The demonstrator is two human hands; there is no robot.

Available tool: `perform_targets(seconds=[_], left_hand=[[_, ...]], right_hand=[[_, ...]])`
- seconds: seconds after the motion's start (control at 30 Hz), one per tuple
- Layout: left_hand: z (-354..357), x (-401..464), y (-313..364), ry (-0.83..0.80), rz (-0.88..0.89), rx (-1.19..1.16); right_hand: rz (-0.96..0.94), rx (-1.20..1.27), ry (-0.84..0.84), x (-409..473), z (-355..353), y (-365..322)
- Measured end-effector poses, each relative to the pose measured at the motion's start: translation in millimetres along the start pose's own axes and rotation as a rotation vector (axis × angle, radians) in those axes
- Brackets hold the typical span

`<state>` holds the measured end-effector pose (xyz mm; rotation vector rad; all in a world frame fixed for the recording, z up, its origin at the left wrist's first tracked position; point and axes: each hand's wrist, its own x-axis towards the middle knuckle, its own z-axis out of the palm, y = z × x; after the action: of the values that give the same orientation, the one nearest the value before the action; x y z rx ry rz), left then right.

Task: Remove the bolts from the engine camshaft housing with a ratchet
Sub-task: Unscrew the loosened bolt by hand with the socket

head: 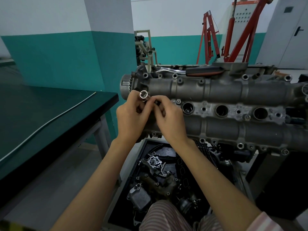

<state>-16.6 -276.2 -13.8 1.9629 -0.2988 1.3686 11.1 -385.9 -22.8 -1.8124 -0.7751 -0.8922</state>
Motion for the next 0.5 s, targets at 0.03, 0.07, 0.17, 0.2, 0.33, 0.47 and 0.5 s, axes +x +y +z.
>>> perform_targets(seconds=[0.03,0.07,0.17,0.2,0.33,0.47,0.5], left_hand=[[0.5,-0.3,-0.2,0.004,-0.003,-0.003],[1.0,-0.8,-0.1,0.008,-0.006,-0.009],[1.6,-1.1,2.3,0.023,-0.016,-0.037],[1.6,-0.9,3.4,0.026,-0.018,-0.049],[-0.2,-1.2,2.9,-0.001,0.009,-0.057],[-1.8,-1.6,1.5,-0.025,0.056,0.029],[-1.9,-1.2,1.4,-0.019,0.053,0.035]], right_hand=[[0.013,-0.001,-0.001,0.0,0.3,0.1],[0.033,0.006,0.0,-0.2,0.7,0.1],[0.071,0.047,0.025,-1.0,2.1,1.5],[0.07,0.047,0.029,-1.0,2.4,2.1],[0.04,0.02,0.007,-1.6,2.8,3.0],[0.018,0.019,0.005,-1.5,1.9,2.2],[0.012,0.014,0.004,-1.2,1.8,1.6]])
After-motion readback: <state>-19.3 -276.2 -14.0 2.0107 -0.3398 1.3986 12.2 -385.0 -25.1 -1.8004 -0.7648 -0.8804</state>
